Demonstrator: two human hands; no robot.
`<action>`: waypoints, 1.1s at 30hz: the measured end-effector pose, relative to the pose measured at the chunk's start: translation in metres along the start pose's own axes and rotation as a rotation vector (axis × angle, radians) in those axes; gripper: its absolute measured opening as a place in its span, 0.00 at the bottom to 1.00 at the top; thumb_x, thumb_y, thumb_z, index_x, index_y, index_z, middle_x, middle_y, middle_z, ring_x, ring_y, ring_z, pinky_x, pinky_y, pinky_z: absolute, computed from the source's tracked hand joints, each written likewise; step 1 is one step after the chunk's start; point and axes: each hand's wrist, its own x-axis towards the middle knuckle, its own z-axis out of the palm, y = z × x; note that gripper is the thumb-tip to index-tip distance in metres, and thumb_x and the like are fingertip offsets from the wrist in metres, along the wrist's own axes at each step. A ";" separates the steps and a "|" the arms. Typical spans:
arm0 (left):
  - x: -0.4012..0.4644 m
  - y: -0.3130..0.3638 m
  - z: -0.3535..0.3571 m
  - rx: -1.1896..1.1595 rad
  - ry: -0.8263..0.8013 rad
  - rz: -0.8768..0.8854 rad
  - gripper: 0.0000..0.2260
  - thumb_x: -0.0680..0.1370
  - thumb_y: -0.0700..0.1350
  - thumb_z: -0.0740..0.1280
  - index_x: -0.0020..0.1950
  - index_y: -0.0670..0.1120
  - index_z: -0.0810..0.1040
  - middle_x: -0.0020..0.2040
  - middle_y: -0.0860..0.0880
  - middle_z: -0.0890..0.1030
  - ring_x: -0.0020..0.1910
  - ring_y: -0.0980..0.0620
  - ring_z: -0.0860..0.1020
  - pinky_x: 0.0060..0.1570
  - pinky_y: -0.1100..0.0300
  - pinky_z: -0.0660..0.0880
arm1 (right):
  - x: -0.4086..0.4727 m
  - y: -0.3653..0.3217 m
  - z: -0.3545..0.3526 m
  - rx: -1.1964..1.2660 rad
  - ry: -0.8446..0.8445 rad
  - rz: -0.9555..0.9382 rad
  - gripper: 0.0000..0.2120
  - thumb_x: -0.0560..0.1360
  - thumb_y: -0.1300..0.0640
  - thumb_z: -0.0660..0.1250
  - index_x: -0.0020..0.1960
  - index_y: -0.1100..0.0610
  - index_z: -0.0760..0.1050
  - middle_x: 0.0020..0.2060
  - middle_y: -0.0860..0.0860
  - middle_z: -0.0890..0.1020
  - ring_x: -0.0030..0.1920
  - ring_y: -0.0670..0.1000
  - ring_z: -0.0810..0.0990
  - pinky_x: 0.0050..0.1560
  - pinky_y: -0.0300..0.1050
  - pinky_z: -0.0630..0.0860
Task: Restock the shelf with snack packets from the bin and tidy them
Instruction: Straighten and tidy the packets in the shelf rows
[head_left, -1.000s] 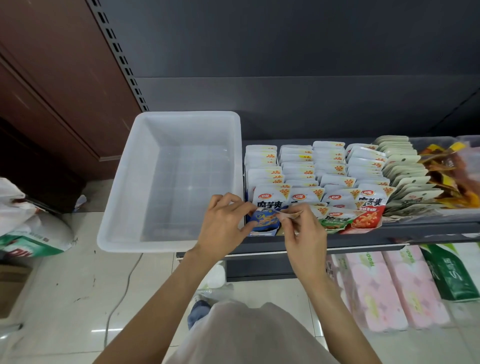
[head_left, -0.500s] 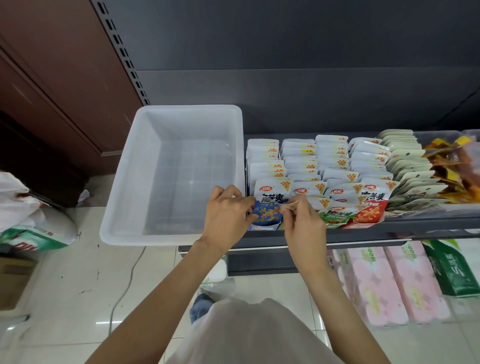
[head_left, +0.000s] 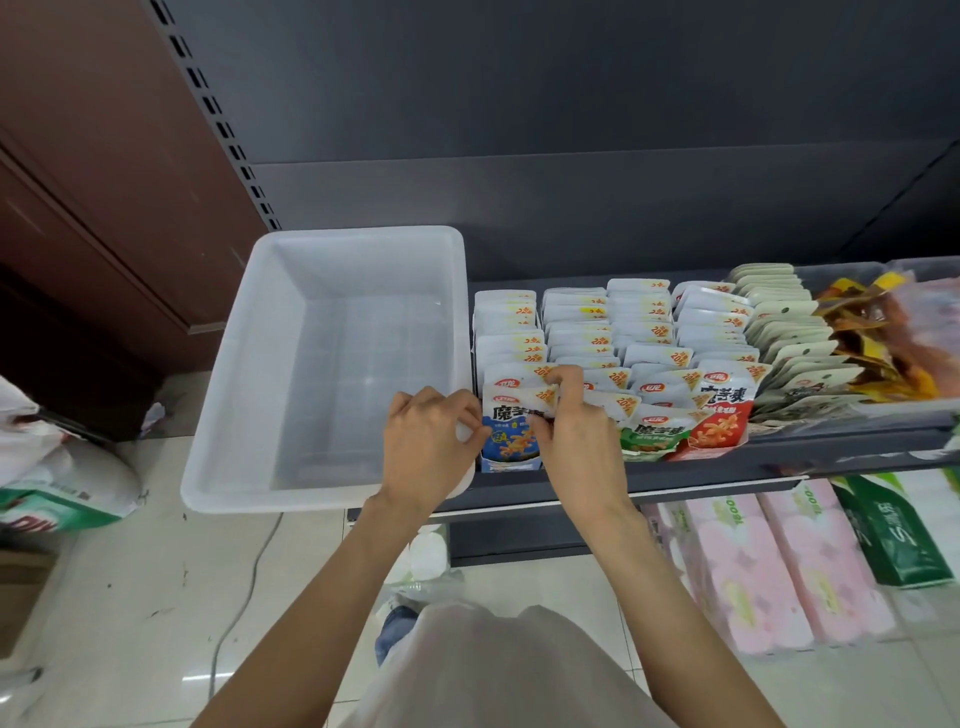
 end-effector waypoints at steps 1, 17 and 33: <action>-0.001 0.001 -0.001 -0.014 0.000 -0.016 0.10 0.65 0.46 0.77 0.38 0.49 0.77 0.31 0.55 0.81 0.34 0.52 0.78 0.43 0.59 0.66 | -0.001 0.000 -0.006 0.067 0.028 -0.005 0.21 0.76 0.57 0.67 0.66 0.58 0.64 0.41 0.56 0.82 0.37 0.56 0.82 0.33 0.44 0.74; 0.011 0.126 -0.018 -0.251 0.261 0.383 0.07 0.76 0.48 0.65 0.49 0.47 0.80 0.46 0.51 0.81 0.49 0.53 0.75 0.51 0.62 0.70 | -0.013 0.105 -0.127 0.381 0.002 -0.151 0.11 0.76 0.62 0.66 0.57 0.53 0.75 0.50 0.43 0.82 0.51 0.40 0.79 0.52 0.36 0.76; 0.163 0.144 0.057 -0.112 -0.347 0.263 0.10 0.76 0.48 0.66 0.57 0.52 0.77 0.56 0.53 0.78 0.56 0.51 0.72 0.55 0.57 0.69 | 0.133 0.166 -0.132 -0.476 0.017 -0.204 0.12 0.76 0.56 0.62 0.59 0.56 0.75 0.55 0.53 0.80 0.59 0.55 0.71 0.60 0.49 0.65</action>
